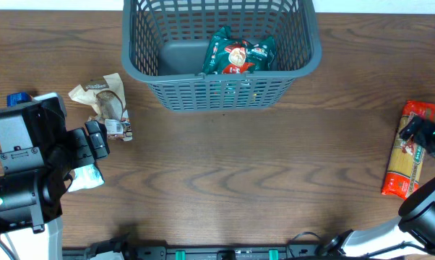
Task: Pack container
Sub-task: 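Move the right gripper to the red spaghetti pack and grasp it, then lift the spaghetti pack and lower it into the basket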
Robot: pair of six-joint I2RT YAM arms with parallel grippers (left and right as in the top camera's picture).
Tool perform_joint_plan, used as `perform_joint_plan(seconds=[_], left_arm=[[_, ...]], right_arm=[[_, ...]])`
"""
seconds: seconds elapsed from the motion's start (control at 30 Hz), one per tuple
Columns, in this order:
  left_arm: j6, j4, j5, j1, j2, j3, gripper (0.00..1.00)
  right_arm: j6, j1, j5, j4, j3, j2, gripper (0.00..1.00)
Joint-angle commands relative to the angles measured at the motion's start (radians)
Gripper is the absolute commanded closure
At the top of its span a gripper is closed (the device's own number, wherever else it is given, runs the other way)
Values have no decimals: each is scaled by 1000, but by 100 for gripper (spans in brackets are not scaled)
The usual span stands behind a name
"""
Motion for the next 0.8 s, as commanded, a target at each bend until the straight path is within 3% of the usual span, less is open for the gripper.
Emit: perform_joint_plan(seconds=[0.0, 0.33, 0.77], left_arm=[[6, 2, -1, 5, -2, 6, 1], [6, 2, -1, 5, -1, 6, 1], [6, 2, -1, 5, -1, 6, 1]], right_arm=[[-23, 5, -7, 53, -72, -11, 1], [-23, 5, -8, 253, -225, -7, 1], [-29, 5, -79, 285, -229, 117, 2]])
